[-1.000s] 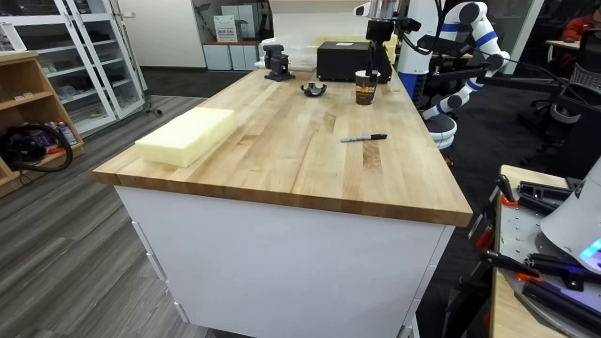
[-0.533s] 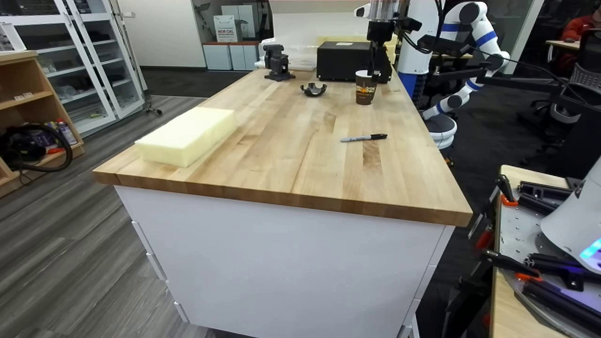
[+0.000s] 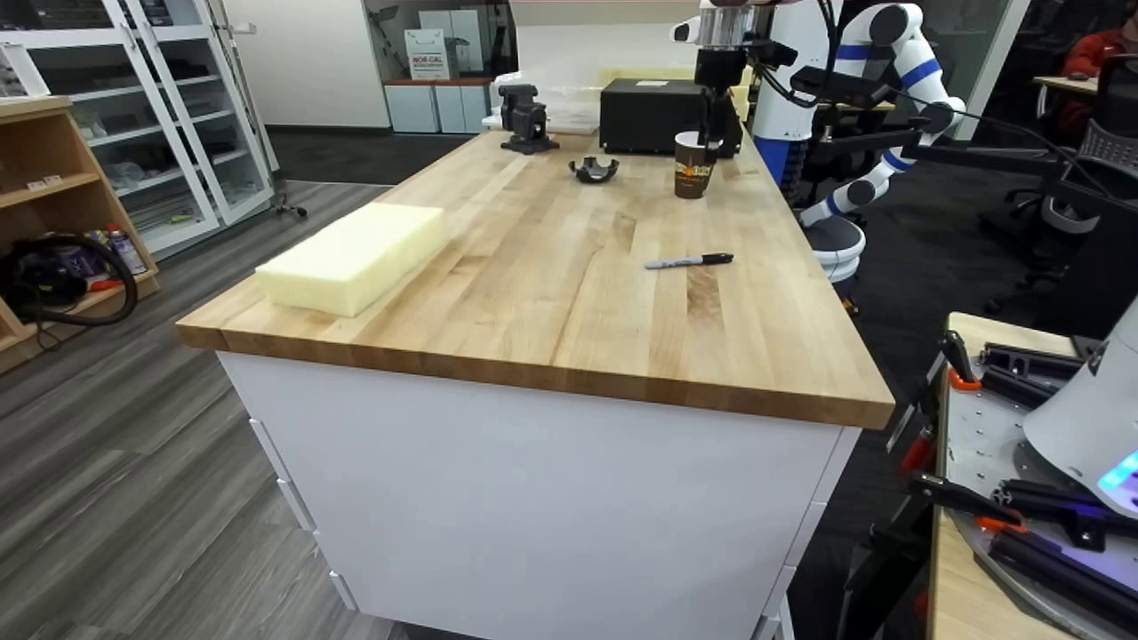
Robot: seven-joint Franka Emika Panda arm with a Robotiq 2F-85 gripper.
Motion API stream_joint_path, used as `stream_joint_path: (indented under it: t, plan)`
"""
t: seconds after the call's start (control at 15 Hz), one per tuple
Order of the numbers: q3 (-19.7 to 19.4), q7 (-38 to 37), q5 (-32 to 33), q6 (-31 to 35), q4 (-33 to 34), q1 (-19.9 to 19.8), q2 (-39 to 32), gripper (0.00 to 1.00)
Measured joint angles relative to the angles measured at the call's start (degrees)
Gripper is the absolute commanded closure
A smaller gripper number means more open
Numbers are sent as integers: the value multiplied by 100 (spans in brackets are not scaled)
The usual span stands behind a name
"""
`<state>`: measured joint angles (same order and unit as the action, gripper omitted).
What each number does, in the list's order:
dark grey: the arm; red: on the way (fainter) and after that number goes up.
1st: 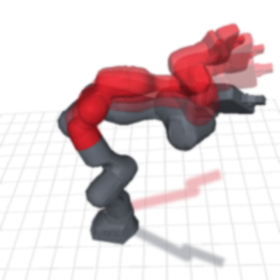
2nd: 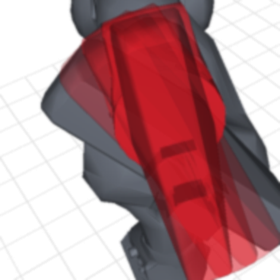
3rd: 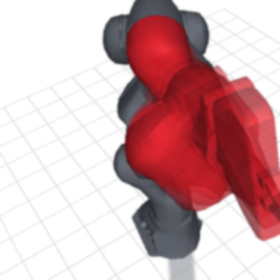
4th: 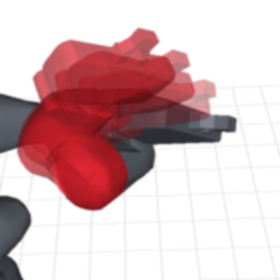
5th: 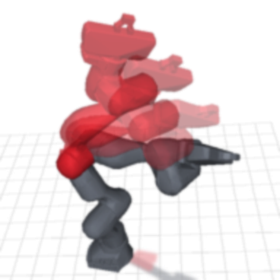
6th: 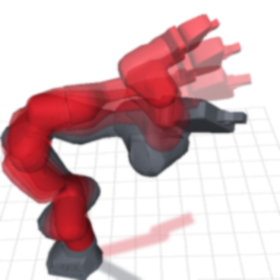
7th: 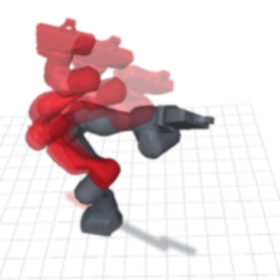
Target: Remove the marker from the cup,move the cup to the left and put the marker in the cup
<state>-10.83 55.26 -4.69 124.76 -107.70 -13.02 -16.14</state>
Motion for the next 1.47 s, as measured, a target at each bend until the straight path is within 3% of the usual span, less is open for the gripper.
stream_joint_path:
  t: [0.6, 1.47]
  plan:
    - [15, 0, 100, 20, 0, 0, -33, 99]
    - [180, 13, 208, 79, 178, 3, -27, 99]
